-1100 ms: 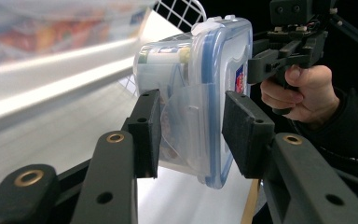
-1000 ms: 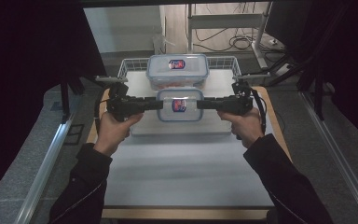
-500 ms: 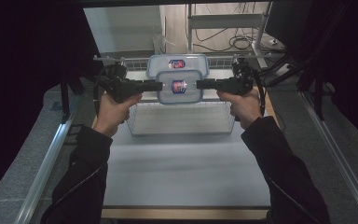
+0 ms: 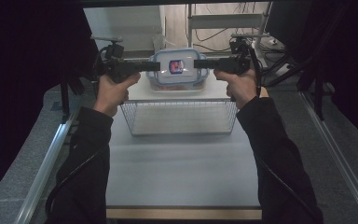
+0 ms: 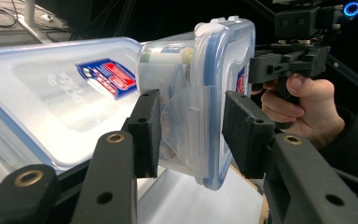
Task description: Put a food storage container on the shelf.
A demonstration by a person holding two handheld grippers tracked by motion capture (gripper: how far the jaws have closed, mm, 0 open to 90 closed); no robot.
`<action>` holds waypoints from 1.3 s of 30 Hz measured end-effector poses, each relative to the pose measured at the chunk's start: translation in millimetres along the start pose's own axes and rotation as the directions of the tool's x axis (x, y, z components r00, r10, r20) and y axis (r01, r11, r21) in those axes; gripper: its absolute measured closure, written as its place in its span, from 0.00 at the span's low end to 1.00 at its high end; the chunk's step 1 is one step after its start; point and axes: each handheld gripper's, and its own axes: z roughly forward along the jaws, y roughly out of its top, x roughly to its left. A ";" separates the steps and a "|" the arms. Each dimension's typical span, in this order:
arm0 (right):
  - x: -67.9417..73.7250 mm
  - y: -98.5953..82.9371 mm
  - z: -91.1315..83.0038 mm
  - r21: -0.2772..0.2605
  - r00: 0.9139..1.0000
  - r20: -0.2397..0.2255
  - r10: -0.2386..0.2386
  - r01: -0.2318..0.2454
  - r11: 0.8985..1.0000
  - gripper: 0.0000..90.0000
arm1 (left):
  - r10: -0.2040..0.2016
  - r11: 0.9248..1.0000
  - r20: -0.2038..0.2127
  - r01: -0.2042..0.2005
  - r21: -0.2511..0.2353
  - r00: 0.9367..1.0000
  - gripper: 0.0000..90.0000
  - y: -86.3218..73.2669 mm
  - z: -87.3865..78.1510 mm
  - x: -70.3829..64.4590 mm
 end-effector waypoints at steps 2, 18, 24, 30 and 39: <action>-3.4 4.2 2.6 -0.002 1.000 0.007 0.009 -0.009 1.000 0.64 | -0.010 1.000 -0.006 0.010 -0.001 1.000 0.64 2.4 2.8 4.4; -31.4 11.0 14.5 -0.028 0.995 0.008 0.101 -0.100 0.995 0.64 | -0.056 0.998 -0.042 0.055 -0.038 0.998 0.63 11.0 16.6 23.0; -28.6 12.1 17.0 -0.038 0.995 0.056 0.079 -0.077 0.996 0.62 | -0.033 0.999 -0.125 0.028 -0.038 0.992 0.61 11.5 18.3 19.4; -29.2 12.1 21.1 -0.056 0.991 0.116 0.065 -0.058 0.997 0.57 | -0.025 0.999 -0.155 0.020 -0.035 0.988 0.58 10.5 22.5 17.5; -17.9 15.6 16.6 -0.072 0.963 0.261 -0.061 0.082 0.994 0.53 | 0.014 0.998 -0.195 -0.027 -0.063 0.981 0.45 7.5 18.4 9.1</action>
